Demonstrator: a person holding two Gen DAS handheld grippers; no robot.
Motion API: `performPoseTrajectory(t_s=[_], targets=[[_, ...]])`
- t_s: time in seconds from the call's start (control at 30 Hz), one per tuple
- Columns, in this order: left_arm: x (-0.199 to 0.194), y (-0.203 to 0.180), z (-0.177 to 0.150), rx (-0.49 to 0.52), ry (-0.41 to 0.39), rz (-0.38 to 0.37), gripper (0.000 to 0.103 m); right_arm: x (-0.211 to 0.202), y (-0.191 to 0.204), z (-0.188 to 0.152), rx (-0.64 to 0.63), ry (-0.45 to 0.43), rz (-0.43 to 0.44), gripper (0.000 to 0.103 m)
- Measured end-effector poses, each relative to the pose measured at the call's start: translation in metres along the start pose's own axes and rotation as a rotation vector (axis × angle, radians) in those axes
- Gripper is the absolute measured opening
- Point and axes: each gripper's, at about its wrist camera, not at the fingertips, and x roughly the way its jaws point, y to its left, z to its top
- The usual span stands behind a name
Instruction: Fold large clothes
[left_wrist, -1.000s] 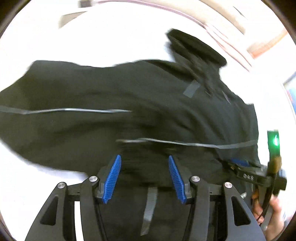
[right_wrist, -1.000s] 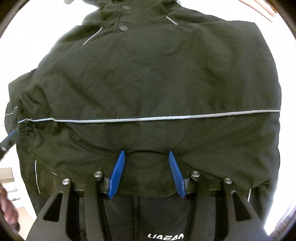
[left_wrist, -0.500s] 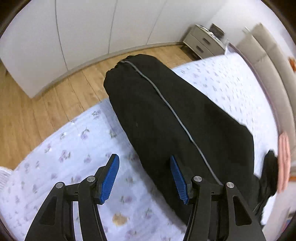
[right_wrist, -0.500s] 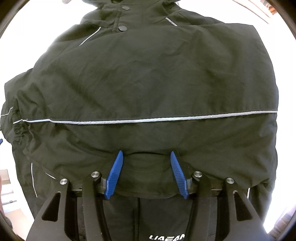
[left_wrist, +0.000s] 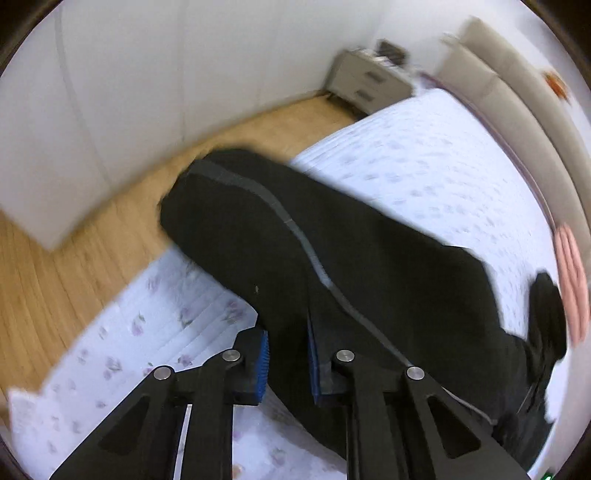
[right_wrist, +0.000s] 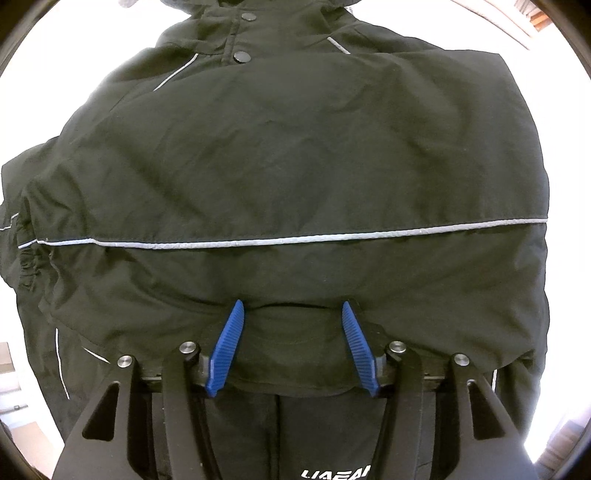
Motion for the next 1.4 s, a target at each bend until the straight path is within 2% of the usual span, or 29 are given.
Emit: performPoseTrajectory(t_s=[0.13,0.23,0.4,0.47,0.57,0.67,0.73,0.8,0.87,0.9,0.93,1.0,1.07,1.13,1.23,1.4], targets=[[-0.059,-0.047,-0.011,0.128,-0.11,-0.066,0.016,-0.001,0.0,-0.002,0.003,-0.006,0.011,0.06],[-0.103,-0.097,-0.033,0.263,-0.182,-0.097,0.016,-0.002,-0.001,-0.002,0.003,-0.009,0.02,0.06],[-0.153,-0.195,-0.094,0.543,-0.278,-0.095,0.016,-0.001,-0.008,-0.004,-0.02,-0.033,0.052,0.061],[-0.161,-0.232,-0.125,0.647,-0.294,-0.124,0.016,-0.002,-0.014,-0.006,-0.025,-0.049,0.073,0.062],[-0.159,-0.286,-0.181,0.813,-0.283,-0.168,0.016,-0.009,-0.026,-0.01,-0.022,-0.058,0.136,0.062],[-0.149,-0.324,-0.222,0.903,-0.246,-0.229,0.015,-0.024,-0.056,-0.015,0.03,-0.069,0.199,0.062],[-0.128,-0.347,-0.257,0.99,-0.168,-0.257,0.018,-0.037,-0.08,-0.019,0.064,-0.092,0.192,0.062],[-0.098,-0.36,-0.289,1.061,-0.047,-0.282,0.022,-0.047,-0.105,-0.024,0.097,-0.112,0.196,0.062],[-0.065,-0.367,-0.316,1.085,0.11,-0.278,0.037,-0.054,-0.123,-0.026,0.123,-0.121,0.205,0.062],[-0.053,-0.367,-0.327,1.083,0.176,-0.273,0.037,-0.058,-0.134,-0.026,0.132,-0.128,0.22,0.062],[-0.047,-0.367,-0.333,1.082,0.201,-0.259,0.037,-0.061,-0.14,-0.026,0.134,-0.135,0.239,0.063],[-0.055,-0.364,-0.336,1.09,0.173,-0.245,0.038,-0.067,-0.149,-0.026,0.131,-0.154,0.285,0.064],[-0.067,-0.362,-0.329,1.063,0.181,-0.261,0.051,-0.072,-0.153,-0.025,0.12,-0.171,0.334,0.067],[-0.079,-0.352,-0.318,1.038,0.163,-0.267,0.058,-0.075,-0.151,-0.02,0.104,-0.175,0.389,0.068],[-0.089,-0.341,-0.291,1.0,0.123,-0.237,0.059,-0.066,-0.14,-0.004,0.1,-0.162,0.427,0.075],[-0.083,-0.326,-0.258,0.885,0.086,-0.176,0.059,-0.027,-0.126,0.015,0.152,-0.069,0.535,0.075]])
